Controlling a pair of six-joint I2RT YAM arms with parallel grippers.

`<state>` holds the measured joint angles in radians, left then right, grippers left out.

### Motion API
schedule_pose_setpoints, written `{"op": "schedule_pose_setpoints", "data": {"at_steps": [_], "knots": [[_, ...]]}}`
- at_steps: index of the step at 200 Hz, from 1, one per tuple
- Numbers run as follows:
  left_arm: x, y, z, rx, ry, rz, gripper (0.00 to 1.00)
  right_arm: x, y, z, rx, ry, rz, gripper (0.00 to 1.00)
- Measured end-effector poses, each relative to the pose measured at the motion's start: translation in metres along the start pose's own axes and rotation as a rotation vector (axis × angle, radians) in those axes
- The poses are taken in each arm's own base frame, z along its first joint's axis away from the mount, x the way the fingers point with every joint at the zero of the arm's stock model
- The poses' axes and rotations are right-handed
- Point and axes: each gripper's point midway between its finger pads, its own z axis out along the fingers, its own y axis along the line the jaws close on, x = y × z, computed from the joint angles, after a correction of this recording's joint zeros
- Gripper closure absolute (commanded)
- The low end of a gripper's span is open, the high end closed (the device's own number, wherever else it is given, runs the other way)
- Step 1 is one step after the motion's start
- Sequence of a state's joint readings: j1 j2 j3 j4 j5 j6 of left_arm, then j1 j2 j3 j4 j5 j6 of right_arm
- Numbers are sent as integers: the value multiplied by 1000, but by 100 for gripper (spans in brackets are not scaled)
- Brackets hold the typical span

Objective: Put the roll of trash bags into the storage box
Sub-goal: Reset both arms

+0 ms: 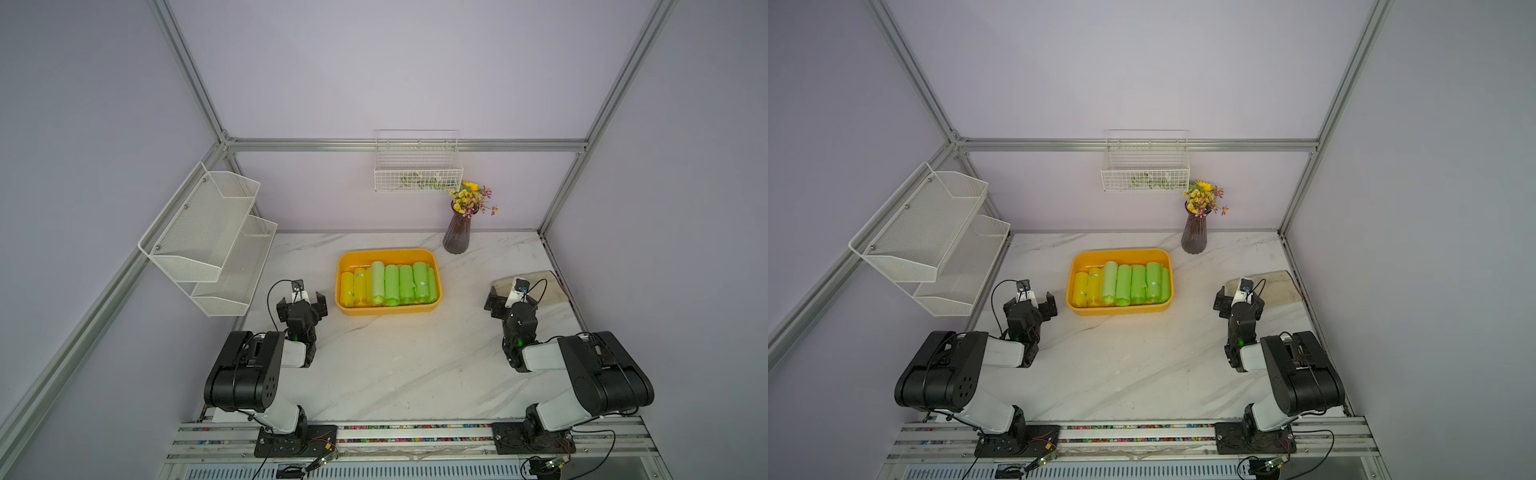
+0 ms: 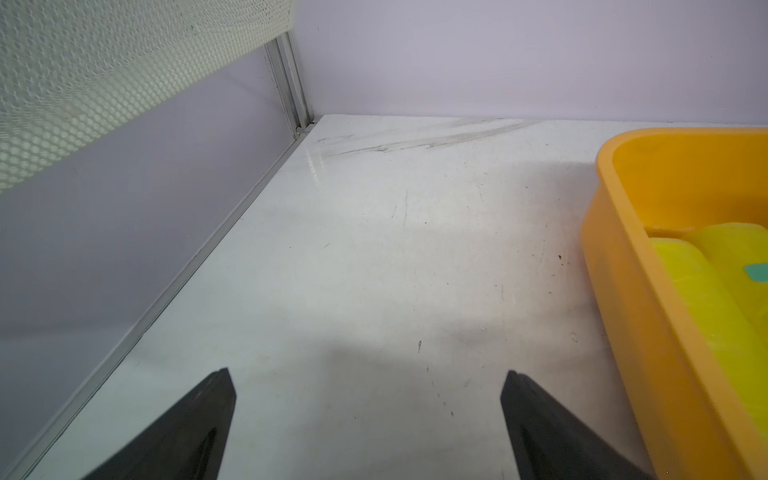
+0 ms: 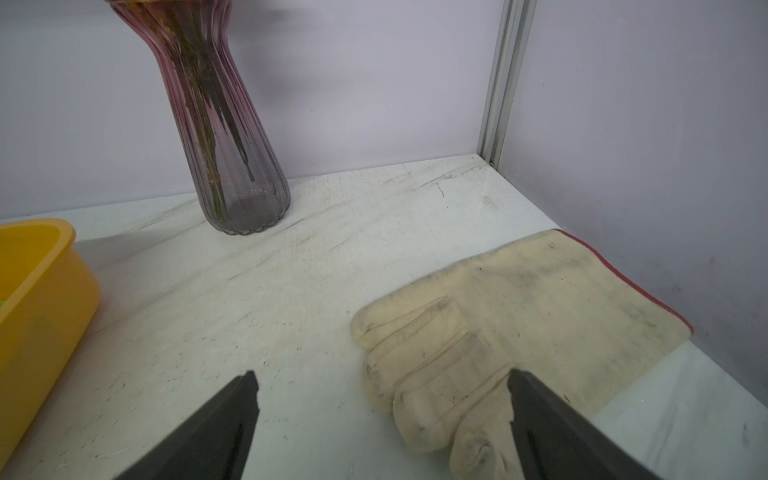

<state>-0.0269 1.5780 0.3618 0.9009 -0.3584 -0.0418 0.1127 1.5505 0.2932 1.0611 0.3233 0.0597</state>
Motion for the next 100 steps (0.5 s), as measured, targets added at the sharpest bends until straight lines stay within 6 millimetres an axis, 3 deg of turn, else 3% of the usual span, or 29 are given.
{"op": "schedule_pose_setpoints", "data": {"at_steps": [100], "knots": [[-1, 0, 0, 0, -3, -1, 0, -4, 5, 2, -27, -25, -4, 1]]}}
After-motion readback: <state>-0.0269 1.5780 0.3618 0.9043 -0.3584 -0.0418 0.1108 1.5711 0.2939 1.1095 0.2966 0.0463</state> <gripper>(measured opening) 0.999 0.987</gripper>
